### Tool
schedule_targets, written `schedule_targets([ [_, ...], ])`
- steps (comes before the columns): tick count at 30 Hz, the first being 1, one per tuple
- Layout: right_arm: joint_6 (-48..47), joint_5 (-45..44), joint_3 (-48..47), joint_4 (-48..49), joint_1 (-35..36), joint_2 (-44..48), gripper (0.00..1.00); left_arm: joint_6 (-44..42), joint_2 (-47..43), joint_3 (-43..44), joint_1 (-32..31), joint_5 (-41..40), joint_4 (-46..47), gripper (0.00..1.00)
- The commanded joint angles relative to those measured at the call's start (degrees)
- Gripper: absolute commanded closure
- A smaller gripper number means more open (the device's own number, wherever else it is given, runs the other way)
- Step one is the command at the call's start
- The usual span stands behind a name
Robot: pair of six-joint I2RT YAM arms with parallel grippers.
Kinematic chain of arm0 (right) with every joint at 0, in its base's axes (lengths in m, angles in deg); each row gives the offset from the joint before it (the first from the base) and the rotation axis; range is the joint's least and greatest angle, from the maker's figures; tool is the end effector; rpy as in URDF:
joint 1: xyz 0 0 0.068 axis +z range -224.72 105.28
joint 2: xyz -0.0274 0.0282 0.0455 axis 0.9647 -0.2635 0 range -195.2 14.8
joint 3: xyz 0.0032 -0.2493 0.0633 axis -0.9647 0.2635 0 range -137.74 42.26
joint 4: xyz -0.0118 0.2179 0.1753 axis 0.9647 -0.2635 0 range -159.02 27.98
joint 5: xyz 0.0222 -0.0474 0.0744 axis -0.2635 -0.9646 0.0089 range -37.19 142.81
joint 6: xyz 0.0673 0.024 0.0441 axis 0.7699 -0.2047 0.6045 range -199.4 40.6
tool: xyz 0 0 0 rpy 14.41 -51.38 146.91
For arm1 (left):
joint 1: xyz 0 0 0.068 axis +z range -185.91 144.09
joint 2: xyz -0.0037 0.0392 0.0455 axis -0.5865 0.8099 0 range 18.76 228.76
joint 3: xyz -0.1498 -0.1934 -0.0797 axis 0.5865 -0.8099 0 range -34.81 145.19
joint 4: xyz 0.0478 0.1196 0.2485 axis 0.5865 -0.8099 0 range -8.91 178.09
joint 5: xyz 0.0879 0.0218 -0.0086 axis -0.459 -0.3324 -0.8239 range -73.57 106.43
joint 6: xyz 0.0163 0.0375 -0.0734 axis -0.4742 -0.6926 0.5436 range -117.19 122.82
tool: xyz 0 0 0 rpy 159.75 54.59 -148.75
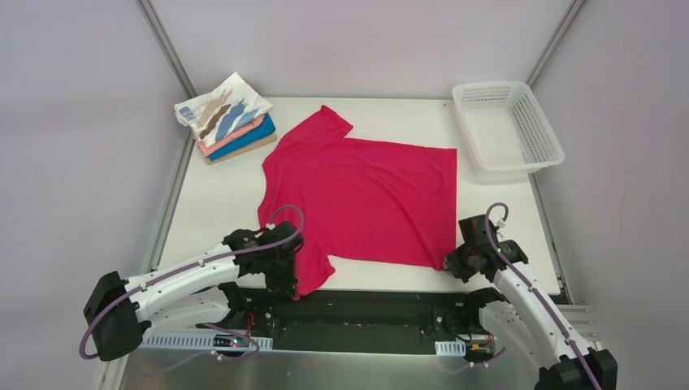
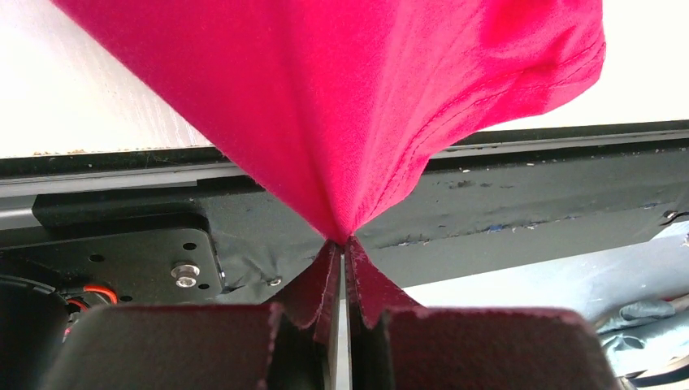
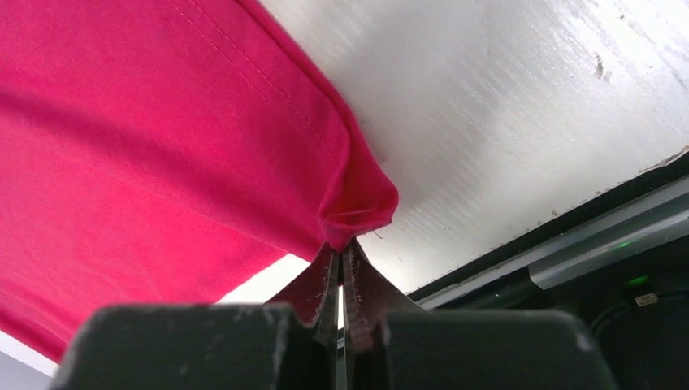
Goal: Fold and stack the t-shirts
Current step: Grab the side of the flattened tshirt closest away from the robot with both arms, then fold the flattened tshirt in 1/3 of the way
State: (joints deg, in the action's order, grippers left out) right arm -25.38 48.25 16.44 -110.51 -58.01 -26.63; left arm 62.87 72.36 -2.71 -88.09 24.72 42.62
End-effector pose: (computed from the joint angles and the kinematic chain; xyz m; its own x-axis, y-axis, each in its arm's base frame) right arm 0.1641 0.0431 0.1316 -0.7112 0.6287 -0.3145 0.5483 0.7761 0.3115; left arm 0.1134 -0.1633 0.1367 -0.9890 -0.1243 -0.0802 -0.0816 0.9106 -0.4052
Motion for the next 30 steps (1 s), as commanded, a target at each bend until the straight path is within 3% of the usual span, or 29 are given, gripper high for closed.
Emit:
schedule_targets([
  [1, -1.59, -0.95, -2.84, -3.51, 0.09, -0.13, 1.00, -0.37, -0.40, 2.46, -0.42, -1.00, -1.88, 1.00],
  [8, -5.01, -14.07, -5.72, -3.60, -0.05, -1.86, 0.99, -4.84, 1.27, 7.17, 4.41, -5.01, -1.98, 1.00],
  [17, -4.59, -15.61, -6.90, -5.22, -0.73, -7.49, 0.97, -7.22, -3.31, 5.61, 8.10, 1.64, -7.84, 1.00],
  [24, -6.14, -10.21, -7.44, -5.47, -0.77, -7.74, 0.97, -8.37, -7.71, 6.63, 8.20, 4.02, -11.55, 1.00],
  [30, -5.74, -11.16, -8.26, -6.32, -0.75, -6.77, 0.95, -9.74, -9.22, 11.01, 8.23, -0.39, -13.89, 1.00],
])
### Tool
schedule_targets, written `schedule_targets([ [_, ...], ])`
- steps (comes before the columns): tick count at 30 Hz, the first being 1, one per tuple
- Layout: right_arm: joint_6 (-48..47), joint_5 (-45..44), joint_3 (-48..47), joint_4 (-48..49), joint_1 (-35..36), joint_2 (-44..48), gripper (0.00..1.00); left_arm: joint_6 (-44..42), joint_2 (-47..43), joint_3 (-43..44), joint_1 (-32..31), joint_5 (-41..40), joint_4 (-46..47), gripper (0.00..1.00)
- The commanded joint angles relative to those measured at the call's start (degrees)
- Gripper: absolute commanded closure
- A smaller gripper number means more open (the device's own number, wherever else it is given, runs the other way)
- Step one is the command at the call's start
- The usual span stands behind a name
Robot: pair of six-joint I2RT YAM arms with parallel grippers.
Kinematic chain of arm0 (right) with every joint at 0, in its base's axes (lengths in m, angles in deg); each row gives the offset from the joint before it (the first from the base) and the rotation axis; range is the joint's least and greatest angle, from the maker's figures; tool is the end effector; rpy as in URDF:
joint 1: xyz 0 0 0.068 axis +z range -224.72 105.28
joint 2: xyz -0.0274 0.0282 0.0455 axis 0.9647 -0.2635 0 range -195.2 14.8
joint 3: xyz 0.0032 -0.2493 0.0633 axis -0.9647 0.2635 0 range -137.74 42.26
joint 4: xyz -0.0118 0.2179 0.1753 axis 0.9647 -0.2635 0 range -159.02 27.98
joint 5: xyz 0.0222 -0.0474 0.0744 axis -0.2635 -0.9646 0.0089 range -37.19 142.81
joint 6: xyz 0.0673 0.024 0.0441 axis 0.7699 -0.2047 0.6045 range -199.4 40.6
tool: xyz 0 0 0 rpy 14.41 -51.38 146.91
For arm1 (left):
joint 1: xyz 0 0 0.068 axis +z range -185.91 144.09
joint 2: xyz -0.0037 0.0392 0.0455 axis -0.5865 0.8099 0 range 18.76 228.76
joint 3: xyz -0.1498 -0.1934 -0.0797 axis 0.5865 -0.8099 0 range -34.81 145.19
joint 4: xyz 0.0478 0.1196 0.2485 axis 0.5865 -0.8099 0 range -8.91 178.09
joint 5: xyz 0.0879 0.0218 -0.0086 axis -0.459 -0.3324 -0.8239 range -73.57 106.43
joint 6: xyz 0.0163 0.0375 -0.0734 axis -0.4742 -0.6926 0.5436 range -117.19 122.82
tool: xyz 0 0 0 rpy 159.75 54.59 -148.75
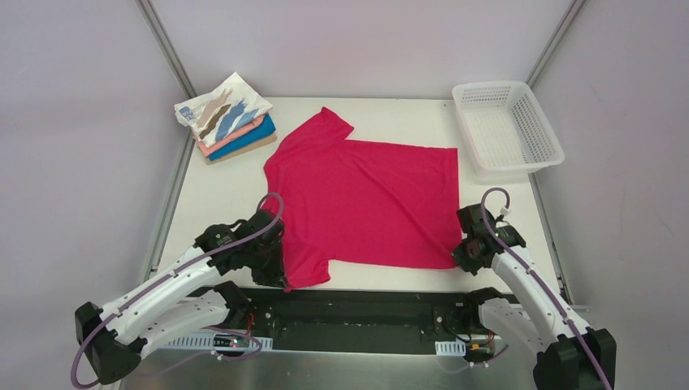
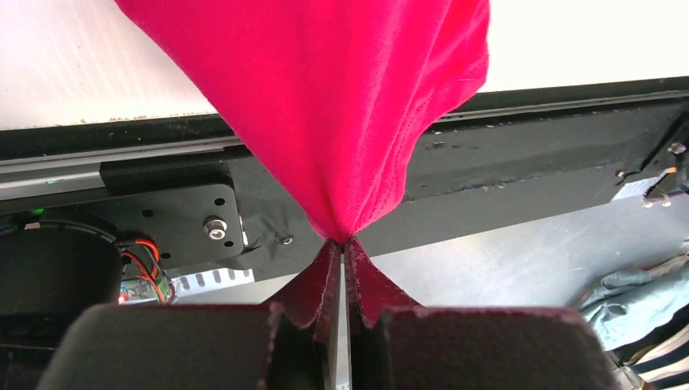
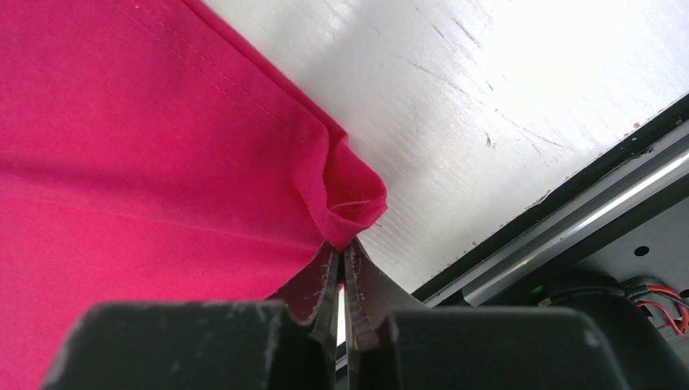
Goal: Fold and stack the t-shirts
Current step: Fold the flattened tshirt in 1/3 of the way
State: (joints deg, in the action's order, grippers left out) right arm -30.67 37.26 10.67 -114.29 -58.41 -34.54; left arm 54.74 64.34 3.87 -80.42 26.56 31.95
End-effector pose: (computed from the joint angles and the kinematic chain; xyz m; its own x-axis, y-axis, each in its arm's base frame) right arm 0.1767 0.0312 0.1419 -0.7323 0.5402 -0.4147 0.5574 0.8253 0.0907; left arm 0.1213 -0.1373 0.1878 -0.9800 -0.1233 -0.1561 -0.0398 0.8903 -0.4536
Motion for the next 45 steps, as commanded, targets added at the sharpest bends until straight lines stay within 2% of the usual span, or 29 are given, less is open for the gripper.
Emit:
schedule_targets([
  [1, -0.52, -0.26, -2.49, -2.34, -0.32, 1.38, 0.95, -1.86, -1.09, 5.18, 0.49, -3.47, -2.97, 1.00],
  [7, -1.35, 0.61, -2.58, 0.78, -0.39, 2.40, 0.96, -4.78, 2.41, 7.42, 0.80, -8.52, 6.82, 1.00],
  [11, -2.51, 0.76, -4.48, 2.66, -0.35, 1.83, 0.95, -6.76, 4.75, 9.00, 3.23, -13.21, 12.59, 1.00],
  [18, -6.36, 1.81, -7.50, 5.65, -0.39, -1.95, 0.95, -8.64, 1.49, 8.61, 7.87, -20.70, 17.93, 1.00],
  [26, -9.80, 1.46, -12.09, 10.78, -0.67, -7.22, 0.95, -14.45, 6.94, 10.98, 9.92, -21.63, 26.08, 1.00],
  [31, -10.63, 0.28, -14.88, 11.23, -1.38, -11.29, 0.95, -16.32, 9.91, 13.24, 12.42, -24.92, 27.75, 1.00],
  [35, -10.76, -0.01, -15.66, 12.92, -2.47, -12.83, 0.96, -18.15, 11.50, 13.15, 14.25, -24.07, 31.07, 1.00],
  [45, -11.63, 1.79, -16.64, 19.83, -5.40, -17.51, 0.96, -18.96, 17.02, 14.05, 17.81, -25.44, 36.11, 1.00],
])
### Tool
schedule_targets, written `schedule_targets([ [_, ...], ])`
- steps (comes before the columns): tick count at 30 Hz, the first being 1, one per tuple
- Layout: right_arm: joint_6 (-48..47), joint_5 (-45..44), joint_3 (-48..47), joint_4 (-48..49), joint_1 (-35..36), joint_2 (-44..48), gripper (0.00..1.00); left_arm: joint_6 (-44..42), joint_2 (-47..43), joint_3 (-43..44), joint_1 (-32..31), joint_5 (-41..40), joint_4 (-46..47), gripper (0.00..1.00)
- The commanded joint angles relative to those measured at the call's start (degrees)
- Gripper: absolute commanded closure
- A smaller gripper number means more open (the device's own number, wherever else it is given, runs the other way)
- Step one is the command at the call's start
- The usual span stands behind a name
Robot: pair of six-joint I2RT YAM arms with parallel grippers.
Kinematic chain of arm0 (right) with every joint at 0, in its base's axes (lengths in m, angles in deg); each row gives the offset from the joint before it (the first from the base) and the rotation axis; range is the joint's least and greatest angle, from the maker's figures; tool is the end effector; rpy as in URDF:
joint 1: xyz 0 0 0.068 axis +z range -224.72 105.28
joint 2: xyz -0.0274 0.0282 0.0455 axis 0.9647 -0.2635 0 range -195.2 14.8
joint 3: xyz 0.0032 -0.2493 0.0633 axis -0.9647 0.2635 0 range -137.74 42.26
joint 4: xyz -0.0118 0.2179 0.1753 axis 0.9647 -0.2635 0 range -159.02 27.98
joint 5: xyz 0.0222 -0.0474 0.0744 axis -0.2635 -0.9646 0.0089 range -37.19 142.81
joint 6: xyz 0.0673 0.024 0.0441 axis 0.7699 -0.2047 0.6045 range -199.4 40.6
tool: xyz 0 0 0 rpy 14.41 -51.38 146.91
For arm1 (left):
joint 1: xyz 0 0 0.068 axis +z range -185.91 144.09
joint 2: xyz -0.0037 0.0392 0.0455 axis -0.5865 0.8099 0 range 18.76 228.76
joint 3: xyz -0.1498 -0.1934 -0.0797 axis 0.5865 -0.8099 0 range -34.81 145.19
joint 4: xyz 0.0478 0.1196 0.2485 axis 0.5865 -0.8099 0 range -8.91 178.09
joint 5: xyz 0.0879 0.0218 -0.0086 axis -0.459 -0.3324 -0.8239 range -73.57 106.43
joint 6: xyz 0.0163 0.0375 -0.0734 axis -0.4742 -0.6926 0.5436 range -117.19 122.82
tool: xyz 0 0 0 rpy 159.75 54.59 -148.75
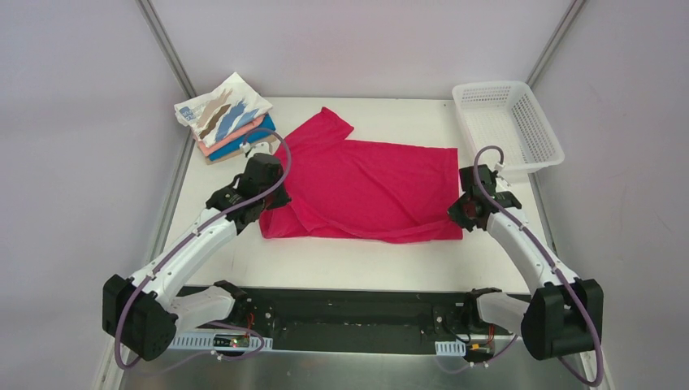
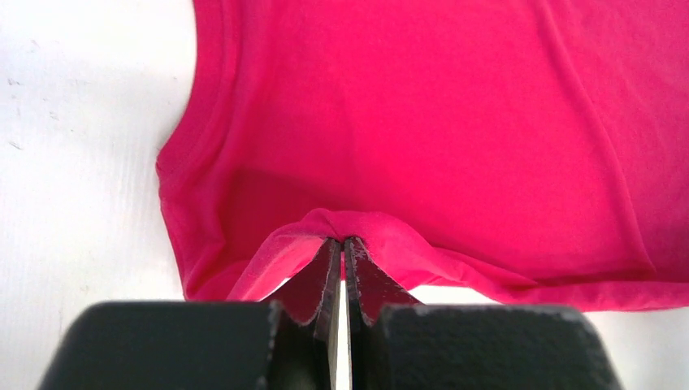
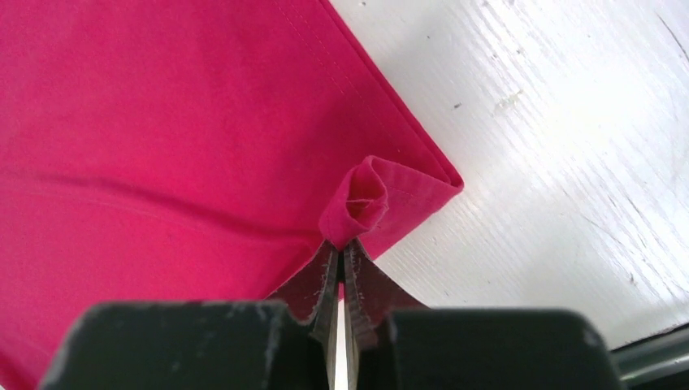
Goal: Fold and stack the t-shirts
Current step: Fold the flattened tshirt in 1/3 of the way
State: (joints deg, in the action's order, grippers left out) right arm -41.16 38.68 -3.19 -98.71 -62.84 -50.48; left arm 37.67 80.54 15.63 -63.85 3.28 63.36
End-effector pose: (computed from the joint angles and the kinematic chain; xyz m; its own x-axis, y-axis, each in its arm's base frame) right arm 0.2638 0.0371 0.1842 -0.6831 0.4696 -0.5593 0.4518 0.8734 0.1816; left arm 0.2657 -0.1219 0.2529 -0.5948 -0.3145 -0.7398 -0.0562 0.9343 -0.3520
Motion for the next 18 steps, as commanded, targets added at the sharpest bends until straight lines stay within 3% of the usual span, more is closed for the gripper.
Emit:
schedule_targets([
  [1, -1.17, 0.55, -3.26, 4.68, -1.12, -2.32, 0.96, -2.18, 1.23, 2.39, 1.56, -2.10, 5.44, 1.00],
  [18, -3.27, 0.71, -5.39, 12.16, -3.82, -8.37, 0.96, -5.36, 13.88, 7.64, 8.22, 1.55, 9.02, 1.00],
])
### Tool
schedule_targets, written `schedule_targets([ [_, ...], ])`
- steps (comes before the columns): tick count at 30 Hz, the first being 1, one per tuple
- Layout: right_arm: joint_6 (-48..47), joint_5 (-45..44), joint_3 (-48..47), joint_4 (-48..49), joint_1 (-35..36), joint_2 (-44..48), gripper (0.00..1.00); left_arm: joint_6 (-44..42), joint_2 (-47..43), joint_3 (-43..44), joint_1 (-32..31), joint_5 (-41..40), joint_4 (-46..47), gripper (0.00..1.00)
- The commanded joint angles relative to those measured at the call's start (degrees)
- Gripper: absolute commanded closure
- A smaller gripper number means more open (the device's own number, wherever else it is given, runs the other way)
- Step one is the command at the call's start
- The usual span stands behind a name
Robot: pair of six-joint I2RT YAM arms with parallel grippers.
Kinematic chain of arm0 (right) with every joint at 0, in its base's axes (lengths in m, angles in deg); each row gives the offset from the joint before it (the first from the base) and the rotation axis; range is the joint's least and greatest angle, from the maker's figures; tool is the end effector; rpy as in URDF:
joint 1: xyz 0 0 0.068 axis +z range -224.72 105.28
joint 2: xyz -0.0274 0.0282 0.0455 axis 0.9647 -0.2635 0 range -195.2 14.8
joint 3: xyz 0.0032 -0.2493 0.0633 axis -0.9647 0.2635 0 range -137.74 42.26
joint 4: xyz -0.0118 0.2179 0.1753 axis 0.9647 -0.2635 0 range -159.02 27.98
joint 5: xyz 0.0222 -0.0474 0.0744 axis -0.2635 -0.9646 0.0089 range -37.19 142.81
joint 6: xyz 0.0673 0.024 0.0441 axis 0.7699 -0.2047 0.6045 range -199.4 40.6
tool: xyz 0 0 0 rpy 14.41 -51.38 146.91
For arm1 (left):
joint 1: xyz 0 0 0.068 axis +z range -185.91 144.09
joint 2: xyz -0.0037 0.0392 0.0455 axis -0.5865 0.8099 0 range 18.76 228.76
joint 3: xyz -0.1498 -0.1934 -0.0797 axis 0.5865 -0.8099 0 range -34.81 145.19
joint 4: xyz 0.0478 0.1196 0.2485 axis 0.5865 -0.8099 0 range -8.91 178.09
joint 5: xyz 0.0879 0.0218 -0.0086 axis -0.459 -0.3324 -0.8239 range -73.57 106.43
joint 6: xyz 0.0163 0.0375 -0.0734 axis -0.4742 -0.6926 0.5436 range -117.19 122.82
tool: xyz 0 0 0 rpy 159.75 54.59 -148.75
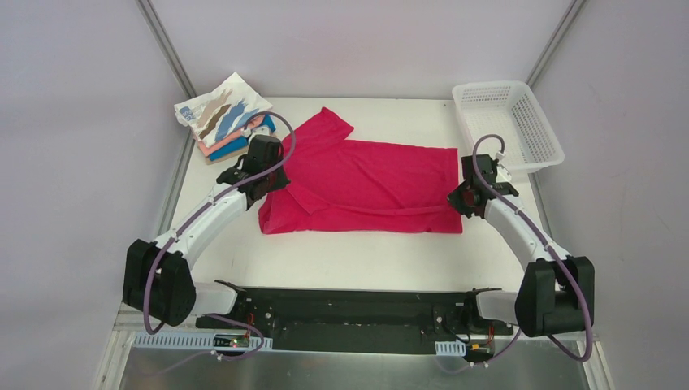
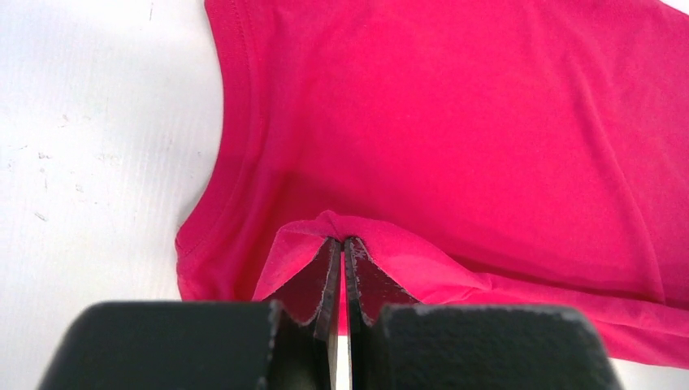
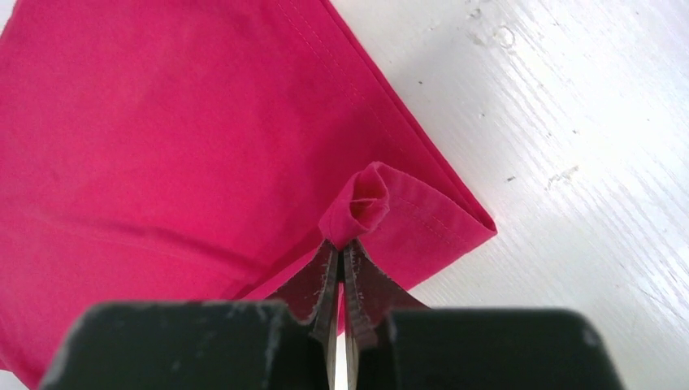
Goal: Fold and stack the t-shirts
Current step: Fold the flattened tshirt in 1/3 of the way
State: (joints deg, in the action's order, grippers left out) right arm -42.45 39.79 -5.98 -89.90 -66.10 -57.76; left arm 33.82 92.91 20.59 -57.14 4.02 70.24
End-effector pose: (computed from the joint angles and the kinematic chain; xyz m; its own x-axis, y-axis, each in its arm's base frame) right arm 0.3000 0.0287 0.1806 -0.6300 0.4968 -0.5968 0.4619 0.8576 0.2262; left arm 0.3220 -0.1081 0.2367 -0.5757 -0.3161 -0.7541 -0.1210 0.9450 -0.3037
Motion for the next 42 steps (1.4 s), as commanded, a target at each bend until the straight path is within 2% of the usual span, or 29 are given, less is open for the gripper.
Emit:
schedule_targets([
  [1, -2.04, -0.54, -2.51, 3.93, -0.54, -1.41, 0.96, -1.54, 2.05, 2.76, 1.95, 0.99, 2.34, 1.00],
  [14, -6.17, -0.36, -4.99, 8.14, -0.49, -7.94, 0.93, -2.71, 9.36, 5.87, 4.66, 3.93, 4.55, 1.00],
  [19, -6.04, -3.90, -5.28, 9.09, -0.53, -9.51, 0.93, -3.00, 13.96, 8.84, 6.03, 4.69, 5.10, 1.00],
  [32, -9.05, -5.04, -5.98, 14.34, -0.56, -13.55, 0.90, -6.64, 27.22, 17.92, 6.77, 8.33, 6.29, 1.00],
  [34, -9.73, -5.08, -6.65, 14.56, -0.56, -14.60, 0.87, -6.88, 29.27, 19.56, 7.05, 7.74, 6.20, 0.98],
  [35, -9.75, -5.05, -7.13, 14.37, -0.54, -14.89, 0.84, -6.81, 30.01, 20.17, 7.20, 6.89, 6.07, 0.92],
  [36, -9.86, -4.78, -7.42, 14.25, -0.54, -14.97, 0.78, -6.61, 30.34, 20.66, 7.50, 6.22, 5.73, 0.82],
  [38, -9.97, -3.40, -7.59, 13.57, -0.54, -14.18, 0.59, -6.29, 29.96, 21.36, 7.88, 6.07, 4.63, 0.46],
  [39, -9.93, -2.67, -7.33, 13.10, -0.42, -13.27, 0.53, -6.27, 28.70, 21.20, 7.95, 6.13, 3.84, 0.33],
  [42, -8.97, -0.01, -5.22, 11.33, -0.30, -9.24, 0.39, -5.56, 23.72, 18.12, 7.91, 7.32, 3.21, 0.03],
])
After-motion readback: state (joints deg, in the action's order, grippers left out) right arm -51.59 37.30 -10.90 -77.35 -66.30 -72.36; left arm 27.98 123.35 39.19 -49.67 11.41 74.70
